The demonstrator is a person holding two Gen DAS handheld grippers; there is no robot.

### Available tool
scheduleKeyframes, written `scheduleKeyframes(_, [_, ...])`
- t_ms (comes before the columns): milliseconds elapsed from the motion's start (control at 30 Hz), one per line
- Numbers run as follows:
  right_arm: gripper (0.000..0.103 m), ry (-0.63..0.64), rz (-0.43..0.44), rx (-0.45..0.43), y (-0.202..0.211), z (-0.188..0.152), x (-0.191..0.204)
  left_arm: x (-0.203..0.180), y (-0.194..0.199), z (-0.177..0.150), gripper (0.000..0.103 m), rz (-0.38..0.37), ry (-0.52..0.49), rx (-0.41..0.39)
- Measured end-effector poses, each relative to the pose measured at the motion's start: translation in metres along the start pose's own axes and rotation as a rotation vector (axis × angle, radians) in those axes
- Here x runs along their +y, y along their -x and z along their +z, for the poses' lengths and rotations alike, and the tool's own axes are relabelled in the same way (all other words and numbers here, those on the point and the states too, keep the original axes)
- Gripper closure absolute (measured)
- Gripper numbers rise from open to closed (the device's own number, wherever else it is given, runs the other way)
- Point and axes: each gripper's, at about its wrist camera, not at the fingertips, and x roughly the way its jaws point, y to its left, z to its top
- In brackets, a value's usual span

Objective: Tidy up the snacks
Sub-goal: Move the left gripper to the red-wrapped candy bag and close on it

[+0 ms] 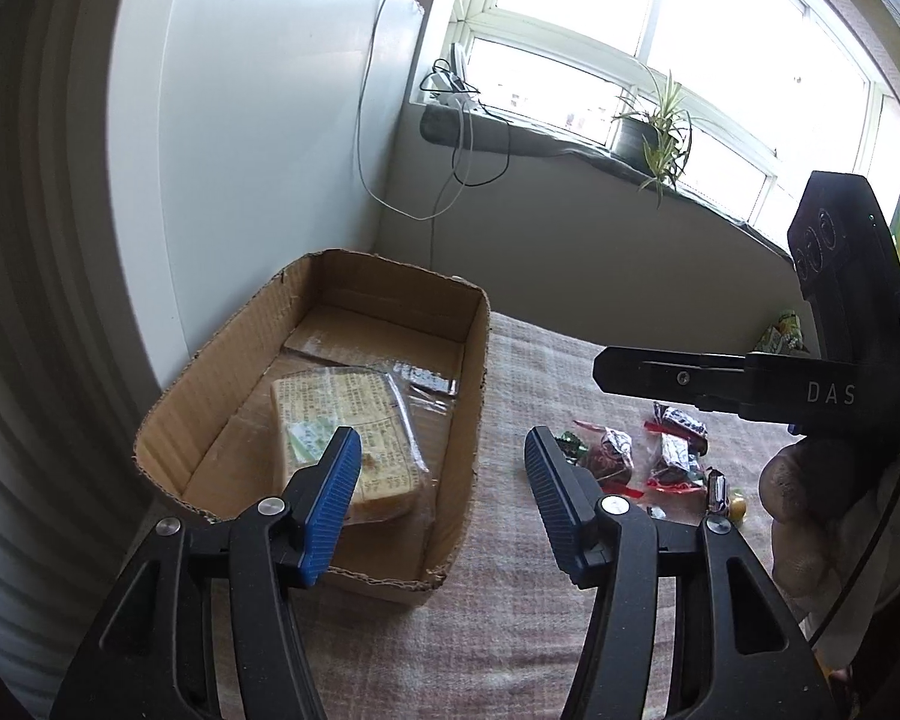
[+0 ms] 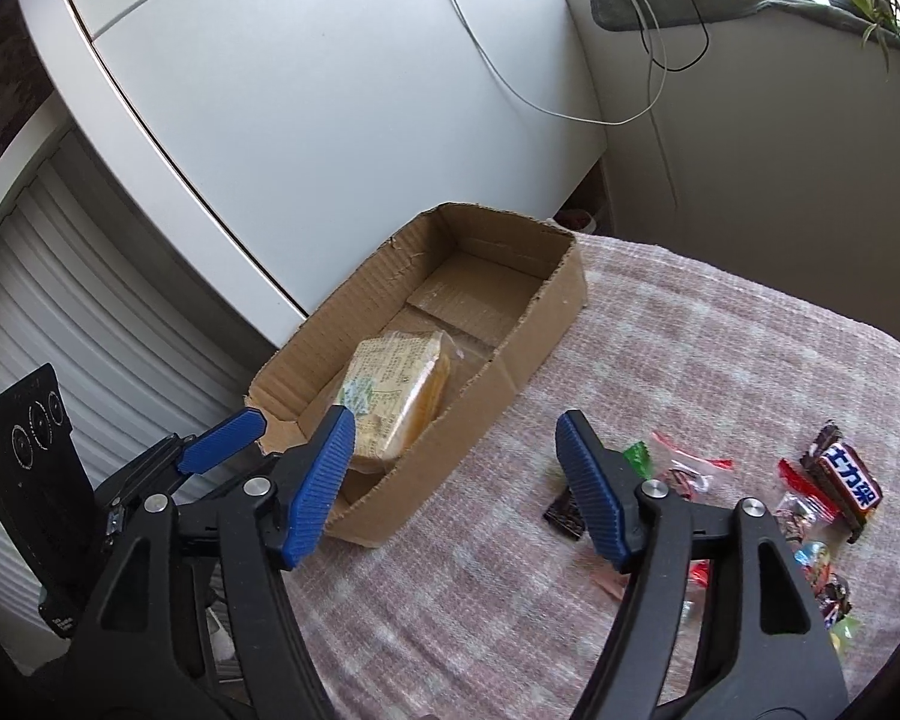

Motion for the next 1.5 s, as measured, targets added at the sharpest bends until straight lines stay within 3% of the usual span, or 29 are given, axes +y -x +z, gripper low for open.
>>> scheduleKeyframes(100, [0.027, -0.004, -0.054, -0.018, 0.017, -0.01, -0.018, -0.011, 0.0, -0.002, 0.038, -0.023, -0.013, 0.002])
scheduleKeyframes(167, [0.017, -0.023, -0.08, -0.031, 0.029, -0.016, -0.034, -0.018, -0.002, -0.004, 0.038, -0.041, -0.016, 0.009])
scheduleKeyframes(400, [0.015, -0.061, -0.238, -0.06, 0.071, -0.046, -0.085, -0.043, -0.02, -0.012, 0.036, -0.097, -0.037, 0.056])
scheduleKeyframes(467, [0.008, -0.076, -0.273, -0.067, 0.083, -0.056, -0.098, -0.05, -0.026, -0.015, 0.036, -0.112, -0.039, 0.07])
scheduleKeyframes(667, [0.008, -0.053, -0.37, -0.032, 0.098, -0.084, -0.121, -0.074, -0.042, -0.023, 0.036, -0.152, -0.059, 0.11])
scheduleKeyframes(900, [0.008, -0.008, -0.42, 0.012, 0.099, -0.11, -0.127, -0.096, -0.059, -0.027, 0.036, -0.18, -0.092, 0.147])
scheduleKeyframes(1000, [0.017, -0.01, -0.411, 0.014, 0.098, -0.115, -0.13, -0.099, -0.068, -0.025, 0.036, -0.18, -0.092, 0.159])
scheduleKeyframes(1067, [0.031, -0.016, -0.392, 0.028, 0.094, -0.117, -0.132, -0.101, -0.074, -0.024, 0.036, -0.177, -0.097, 0.166])
scheduleKeyframes(1133, [0.037, -0.018, -0.381, 0.041, 0.088, -0.119, -0.134, -0.103, -0.082, -0.023, 0.037, -0.173, -0.098, 0.169])
scheduleKeyframes(1267, [0.05, -0.002, -0.371, 0.059, 0.077, -0.123, -0.132, -0.107, -0.096, -0.022, 0.051, -0.17, -0.11, 0.191])
scheduleKeyframes(1367, [0.052, 0.006, -0.372, 0.072, 0.07, -0.125, -0.132, -0.108, -0.107, -0.023, 0.059, -0.168, -0.117, 0.21])
scheduleKeyframes(1500, [0.058, 0.004, -0.376, 0.094, 0.061, -0.127, -0.137, -0.111, -0.116, -0.022, 0.06, -0.164, -0.119, 0.22])
